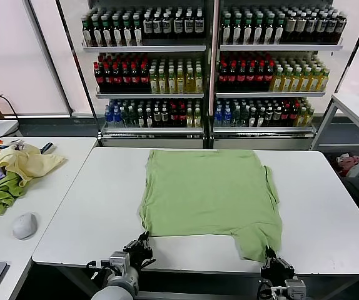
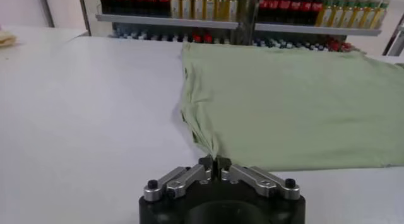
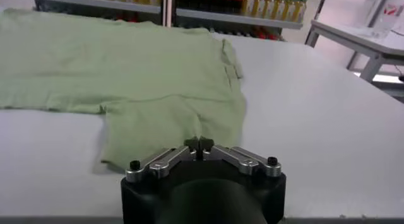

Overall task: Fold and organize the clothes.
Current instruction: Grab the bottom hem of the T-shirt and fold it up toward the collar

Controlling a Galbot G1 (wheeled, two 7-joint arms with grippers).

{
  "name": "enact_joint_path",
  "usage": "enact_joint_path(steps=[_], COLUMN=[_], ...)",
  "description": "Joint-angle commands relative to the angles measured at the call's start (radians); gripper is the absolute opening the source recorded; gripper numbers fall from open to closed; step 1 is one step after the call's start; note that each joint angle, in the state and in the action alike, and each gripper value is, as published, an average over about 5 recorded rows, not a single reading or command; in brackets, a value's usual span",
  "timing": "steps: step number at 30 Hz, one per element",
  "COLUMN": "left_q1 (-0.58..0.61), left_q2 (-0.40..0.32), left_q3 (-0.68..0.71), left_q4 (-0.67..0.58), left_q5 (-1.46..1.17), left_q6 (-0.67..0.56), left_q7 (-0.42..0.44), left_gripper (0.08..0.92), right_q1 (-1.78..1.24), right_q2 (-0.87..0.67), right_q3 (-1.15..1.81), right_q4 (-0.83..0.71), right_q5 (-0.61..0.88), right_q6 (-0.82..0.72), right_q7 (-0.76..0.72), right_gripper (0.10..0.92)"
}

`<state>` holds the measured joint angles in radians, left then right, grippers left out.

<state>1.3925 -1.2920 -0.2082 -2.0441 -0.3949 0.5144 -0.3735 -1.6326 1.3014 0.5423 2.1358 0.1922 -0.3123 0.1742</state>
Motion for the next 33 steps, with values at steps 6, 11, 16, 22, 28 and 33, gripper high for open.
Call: enact_joint_path(steps=[6, 11, 16, 22, 28, 33], left_q1=[-0.041, -0.115, -0.214, -0.301, -0.371, -0.409], left_q2=[0.039, 0.053, 0.062, 0.068, 0.054, 0.044], left_q3=[-0.029, -0.016, -0.002, 0.036, 0.088, 0.108], left_q4=[-0.068, -0.016, 0.074, 0.166, 0.266, 0.319], left_q5=[-0.048, -0.069, -0.091, -0.091, -0.036, -0.012], left_q6=[-0.095, -0.109, -0.109, -0.103, -0.102, -0.087], left_q7=[0.036, 0.038, 0.037, 0.034, 0.02, 0.01], left_gripper=[0.104, 0.104, 0.104, 0.104, 0.104, 0.104], right_q1=[0.17, 0.282, 0.392, 0.512, 0.621, 0.673], right_q2=[-0.061, -0.094, -0.116, -0.135, -0.14, -0.13], right_q3=[0.011, 0.001, -0.034, -0.093, -0.151, -0.183], right_q4=[-0.025, -0.101, -0.206, -0.323, -0.427, -0.495], right_q5=[0.066, 0.08, 0.086, 0.084, 0.056, 0.028], right_q6=[0.059, 0.057, 0.057, 0.049, 0.046, 0.05], right_q7=[-0.008, -0.003, -0.001, -0.006, -0.013, -0.016], right_gripper=[0.121, 0.121, 0.121, 0.121, 0.121, 0.121])
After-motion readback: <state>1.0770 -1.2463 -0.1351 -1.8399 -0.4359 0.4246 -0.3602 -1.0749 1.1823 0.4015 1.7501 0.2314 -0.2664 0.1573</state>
